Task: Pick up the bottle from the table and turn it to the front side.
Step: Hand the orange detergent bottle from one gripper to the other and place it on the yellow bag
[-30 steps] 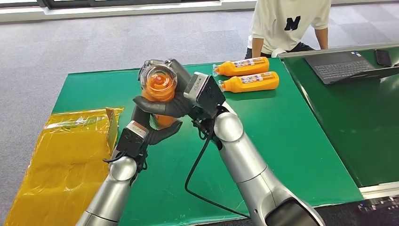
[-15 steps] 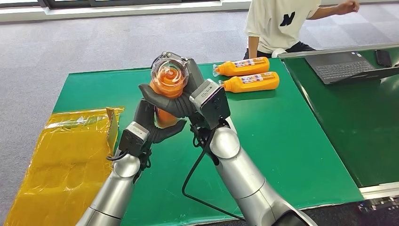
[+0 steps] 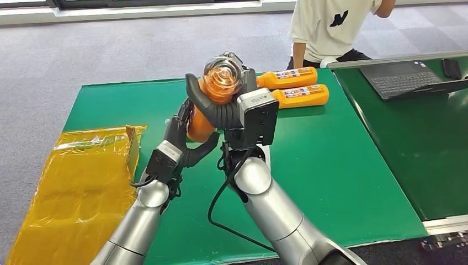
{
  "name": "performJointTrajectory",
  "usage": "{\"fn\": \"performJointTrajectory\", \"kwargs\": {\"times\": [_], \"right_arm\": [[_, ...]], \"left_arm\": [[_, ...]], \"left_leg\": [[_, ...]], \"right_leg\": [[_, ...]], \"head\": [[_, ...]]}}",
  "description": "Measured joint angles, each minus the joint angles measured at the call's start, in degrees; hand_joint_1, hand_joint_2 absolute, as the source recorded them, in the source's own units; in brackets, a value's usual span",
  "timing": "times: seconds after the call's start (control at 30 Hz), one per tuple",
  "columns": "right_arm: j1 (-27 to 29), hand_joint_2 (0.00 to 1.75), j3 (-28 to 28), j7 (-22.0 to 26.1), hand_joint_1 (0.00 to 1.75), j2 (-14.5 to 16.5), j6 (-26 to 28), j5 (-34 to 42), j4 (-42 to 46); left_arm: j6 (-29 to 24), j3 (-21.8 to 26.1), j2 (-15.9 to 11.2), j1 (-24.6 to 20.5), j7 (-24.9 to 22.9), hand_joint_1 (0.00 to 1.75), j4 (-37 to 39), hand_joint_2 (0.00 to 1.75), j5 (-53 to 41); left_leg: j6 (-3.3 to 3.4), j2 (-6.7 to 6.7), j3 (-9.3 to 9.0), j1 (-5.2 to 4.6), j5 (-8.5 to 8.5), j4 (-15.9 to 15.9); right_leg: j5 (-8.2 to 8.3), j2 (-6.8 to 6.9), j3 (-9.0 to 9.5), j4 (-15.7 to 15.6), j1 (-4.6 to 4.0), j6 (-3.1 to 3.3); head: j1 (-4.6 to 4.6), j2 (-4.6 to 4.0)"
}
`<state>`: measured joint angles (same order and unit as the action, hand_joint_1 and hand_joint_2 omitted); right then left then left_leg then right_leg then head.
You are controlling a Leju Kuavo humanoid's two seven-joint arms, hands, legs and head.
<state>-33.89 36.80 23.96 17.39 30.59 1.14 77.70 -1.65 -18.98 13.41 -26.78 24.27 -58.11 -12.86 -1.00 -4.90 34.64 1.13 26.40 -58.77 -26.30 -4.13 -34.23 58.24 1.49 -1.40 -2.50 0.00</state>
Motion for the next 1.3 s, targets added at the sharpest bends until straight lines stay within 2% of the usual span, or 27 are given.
{"fn": "performJointTrajectory", "kwargs": {"times": [0.1, 0.83, 1.07, 1.1, 1.2, 1.23, 1.3], "right_arm": [[-0.02, 1.75, 0.29, -0.84, 1.75, 0.90, 4.51, 0.12, 0.04], [-0.19, 1.75, 0.34, -1.37, 1.75, 3.18, 18.87, -0.39, 0.11], [-0.44, 1.75, 0.33, -1.57, 1.75, 3.28, 19.85, -0.49, 0.11], [-0.45, 1.75, 0.33, -1.61, 1.38, 3.28, 19.85, -0.53, 0.11], [-0.48, 1.75, 0.34, -1.71, 0.07, 3.28, 19.85, -0.61, 0.11], [-0.52, 1.75, 0.34, -1.73, 0.00, 3.28, 19.85, -0.62, 0.11], [-0.77, 1.75, 0.34, -1.83, 0.00, 3.28, 19.85, -0.68, 0.11]], "left_arm": [[-0.06, -0.22, 0.17, -0.55, -1.07, 1.75, -0.02, 1.75, -0.57], [-0.06, -1.21, 1.08, -2.29, -2.45, 1.75, 0.98, 1.75, -3.08], [-0.08, -1.22, 1.24, -2.44, -2.23, 1.75, 1.52, 1.75, -3.08], [-0.08, -1.22, 1.27, -2.45, -2.22, 1.75, 1.57, 1.75, -3.08], [-0.08, -1.22, 1.30, -2.46, -2.22, 1.75, 1.64, 1.75, -3.09], [-0.08, -1.22, 1.31, -2.45, -2.21, 1.75, 1.66, 1.75, -3.09], [-0.08, -1.22, 1.37, -2.42, -2.16, 1.75, 1.72, 1.75, -3.08]], "left_leg": [[-0.02, -0.06, 0.01, 0.00, -0.02, 0.00], [-0.01, -0.32, 0.11, 0.01, -0.10, 0.00], [0.01, -0.40, 0.14, 0.01, -0.13, 0.00], [0.01, -0.42, 0.15, 0.01, -0.14, 0.00], [0.01, -0.48, 0.18, 0.01, -0.17, 0.00], [0.01, -0.49, 0.18, 0.01, -0.17, 0.00], [0.01, -0.52, 0.20, 0.01, -0.19, 0.00]], "right_leg": [[0.00, 0.05, 0.00, 0.00, 0.00, 0.00], [0.00, 0.32, 0.02, 0.00, 0.00, 0.00], [0.00, 0.41, 0.02, 0.00, 0.00, 0.00], [0.00, 0.43, 0.02, 0.00, 0.00, 0.00], [0.00, 0.48, 0.02, 0.00, 0.00, 0.00], [0.00, 0.50, 0.02, 0.00, 0.00, 0.00], [0.00, 0.53, 0.02, 0.00, 0.00, 0.00]], "head": [[-0.01, 0.00], [-0.02, 0.00], [-0.02, 0.00], [-0.02, 0.00], [-0.02, 0.00], [-0.02, 0.00], [-0.02, 0.00]]}}
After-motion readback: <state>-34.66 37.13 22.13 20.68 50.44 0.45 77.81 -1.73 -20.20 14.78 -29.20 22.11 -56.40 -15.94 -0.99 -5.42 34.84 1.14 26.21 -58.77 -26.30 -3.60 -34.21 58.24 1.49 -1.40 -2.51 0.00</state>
